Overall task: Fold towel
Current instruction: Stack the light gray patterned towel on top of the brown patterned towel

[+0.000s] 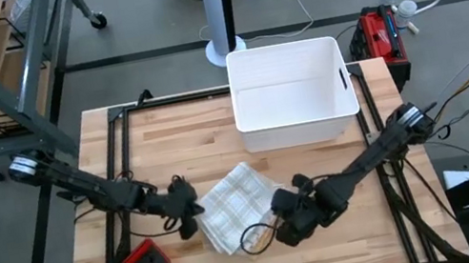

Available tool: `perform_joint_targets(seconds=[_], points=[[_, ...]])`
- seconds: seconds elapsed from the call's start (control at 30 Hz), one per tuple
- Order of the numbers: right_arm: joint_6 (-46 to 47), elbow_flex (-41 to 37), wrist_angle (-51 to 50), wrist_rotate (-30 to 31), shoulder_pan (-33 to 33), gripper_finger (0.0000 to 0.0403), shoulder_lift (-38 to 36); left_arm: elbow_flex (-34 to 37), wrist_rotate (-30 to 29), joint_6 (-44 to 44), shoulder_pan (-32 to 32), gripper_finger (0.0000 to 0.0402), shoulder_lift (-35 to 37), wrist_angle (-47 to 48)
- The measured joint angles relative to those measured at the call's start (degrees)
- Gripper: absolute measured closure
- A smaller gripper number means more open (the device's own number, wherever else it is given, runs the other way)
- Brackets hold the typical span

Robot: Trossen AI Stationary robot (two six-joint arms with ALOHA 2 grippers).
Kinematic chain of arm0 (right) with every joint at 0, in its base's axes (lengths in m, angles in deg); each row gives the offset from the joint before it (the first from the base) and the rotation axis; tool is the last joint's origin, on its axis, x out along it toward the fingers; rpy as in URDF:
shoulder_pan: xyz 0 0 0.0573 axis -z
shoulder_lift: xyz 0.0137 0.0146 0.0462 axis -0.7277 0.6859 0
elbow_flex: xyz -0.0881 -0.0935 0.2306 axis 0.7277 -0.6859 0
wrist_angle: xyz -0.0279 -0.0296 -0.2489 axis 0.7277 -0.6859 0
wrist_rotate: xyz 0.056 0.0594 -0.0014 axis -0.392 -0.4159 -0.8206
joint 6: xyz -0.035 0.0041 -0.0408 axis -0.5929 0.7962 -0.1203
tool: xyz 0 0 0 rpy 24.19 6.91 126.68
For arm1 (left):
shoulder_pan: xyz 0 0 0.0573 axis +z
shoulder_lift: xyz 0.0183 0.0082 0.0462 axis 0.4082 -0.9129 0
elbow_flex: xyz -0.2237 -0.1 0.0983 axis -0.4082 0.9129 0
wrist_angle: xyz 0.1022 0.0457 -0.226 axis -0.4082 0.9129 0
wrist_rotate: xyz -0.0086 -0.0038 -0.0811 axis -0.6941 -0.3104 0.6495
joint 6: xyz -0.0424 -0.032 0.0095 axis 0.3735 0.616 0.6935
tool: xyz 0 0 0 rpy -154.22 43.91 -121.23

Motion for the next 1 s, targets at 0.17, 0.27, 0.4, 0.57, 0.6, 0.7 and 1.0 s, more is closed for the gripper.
perform_joint_targets(seconds=[0.17,0.27,0.4,0.57,0.6,0.7,1.0], points=[[17.29,-4.58,4.78,-1.43,-2.21,0.0403,-0.02,1.87,5.88,2.44,2.26,0.0390,0.03,-5.10],[22.04,-8.68,12.88,-3.39,-3.47,0.0403,-0.03,2.63,10.45,4.37,2.24,0.0389,-0.56,-5.65],[27.15,-15.34,27.29,-5.11,-4.70,0.0403,-0.07,4.36,11.01,6.66,1.83,0.0394,-2.16,-7.52],[35.19,-22.33,41.04,-3.75,-6.18,0.0403,-0.07,4.59,14.18,8.18,1.09,0.0400,-4.13,-16.60],[36.39,-23.18,42.45,-3.47,-6.47,0.0403,-0.07,4.37,14.61,8.24,0.86,0.0400,-4.40,-18.58],[38.11,-24.94,46.11,-2.40,-7.53,0.0403,-0.07,3.21,15.29,8.93,-0.11,0.0398,-5.42,-22.88],[40.19,-25.15,48.10,3.89,-9.49,0.0403,-0.11,-1.28,14.16,7.02,-1.35,0.0401,-9.36,-22.99]])
